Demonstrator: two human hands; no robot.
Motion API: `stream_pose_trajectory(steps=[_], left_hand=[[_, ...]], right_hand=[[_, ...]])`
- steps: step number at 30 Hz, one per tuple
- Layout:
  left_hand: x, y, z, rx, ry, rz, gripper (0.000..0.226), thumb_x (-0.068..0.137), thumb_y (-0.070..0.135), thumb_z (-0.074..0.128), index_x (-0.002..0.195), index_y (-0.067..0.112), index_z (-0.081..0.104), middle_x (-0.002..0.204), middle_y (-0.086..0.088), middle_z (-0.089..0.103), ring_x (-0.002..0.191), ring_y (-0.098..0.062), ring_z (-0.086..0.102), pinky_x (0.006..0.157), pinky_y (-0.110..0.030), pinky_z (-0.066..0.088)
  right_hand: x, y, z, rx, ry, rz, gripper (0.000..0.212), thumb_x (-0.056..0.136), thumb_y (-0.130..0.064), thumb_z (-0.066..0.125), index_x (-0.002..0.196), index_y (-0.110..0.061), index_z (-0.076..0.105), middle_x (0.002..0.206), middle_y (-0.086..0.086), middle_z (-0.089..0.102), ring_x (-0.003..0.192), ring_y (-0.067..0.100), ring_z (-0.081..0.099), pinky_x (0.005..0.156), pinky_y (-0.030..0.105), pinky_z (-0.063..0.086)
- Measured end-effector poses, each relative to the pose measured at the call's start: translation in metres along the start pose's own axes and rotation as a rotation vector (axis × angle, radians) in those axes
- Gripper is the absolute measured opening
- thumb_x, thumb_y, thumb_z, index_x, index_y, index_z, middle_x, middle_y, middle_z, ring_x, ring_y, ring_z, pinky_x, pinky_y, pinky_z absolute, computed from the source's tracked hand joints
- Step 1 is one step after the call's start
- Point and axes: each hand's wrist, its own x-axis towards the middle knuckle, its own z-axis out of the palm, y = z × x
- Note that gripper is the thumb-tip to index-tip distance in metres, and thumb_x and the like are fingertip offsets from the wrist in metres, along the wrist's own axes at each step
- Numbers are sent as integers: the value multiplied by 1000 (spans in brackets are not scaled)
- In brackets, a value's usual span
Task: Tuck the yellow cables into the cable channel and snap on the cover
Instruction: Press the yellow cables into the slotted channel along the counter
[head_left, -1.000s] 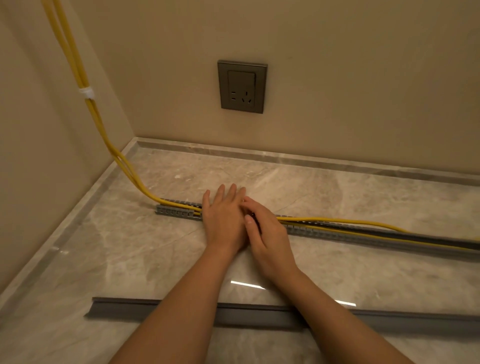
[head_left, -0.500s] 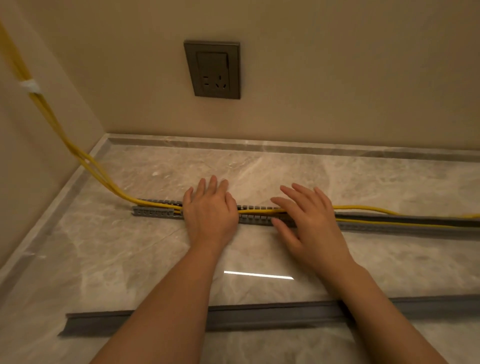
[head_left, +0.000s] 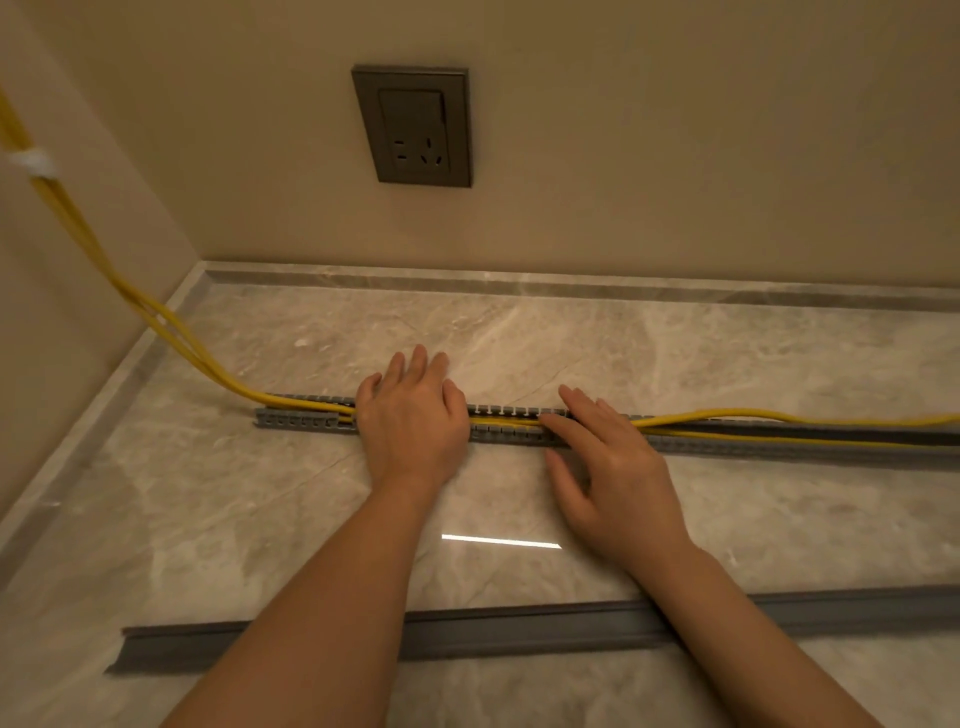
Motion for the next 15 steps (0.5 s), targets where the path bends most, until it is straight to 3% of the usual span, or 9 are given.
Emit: stream_pose_trajectory(steps=[6, 9, 12, 15], left_hand=[[-1, -1, 0, -19, 4, 6, 54, 87, 34, 23, 128, 21, 56, 139, -2, 50, 131, -19, 41, 105, -38, 27], [0, 0, 0, -26, 16, 7, 53, 87, 34, 24, 127, 21, 56, 138, -2, 51, 130, -19, 42, 105, -37, 28], [0, 0, 0, -24, 2, 16, 54, 87, 36, 23, 127, 21, 56, 138, -3, 51, 131, -19, 42, 105, -38, 27], [0, -1, -1, -36, -7, 28, 52, 89, 36, 24, 124, 20, 58, 136, -3, 52, 130, -21, 43, 104, -40, 27]], right_hand=[[5, -2, -2, -58, 22, 64, 27, 78, -24, 61, 103, -16, 68, 121, 0, 64, 103, 21, 66, 78, 30, 54], [6, 0, -1, -71, 19, 62, 27, 79, -20, 63, 105, -17, 66, 117, -1, 67, 99, 20, 67, 67, 30, 55], [9, -1, -2, -37, 58, 69, 24, 79, -14, 62, 102, -15, 67, 106, -2, 70, 82, 16, 70, 55, 27, 54], [10, 0, -1, 53, 121, 110, 24, 81, -9, 57, 102, -13, 68, 99, -1, 72, 73, 15, 69, 54, 27, 54]])
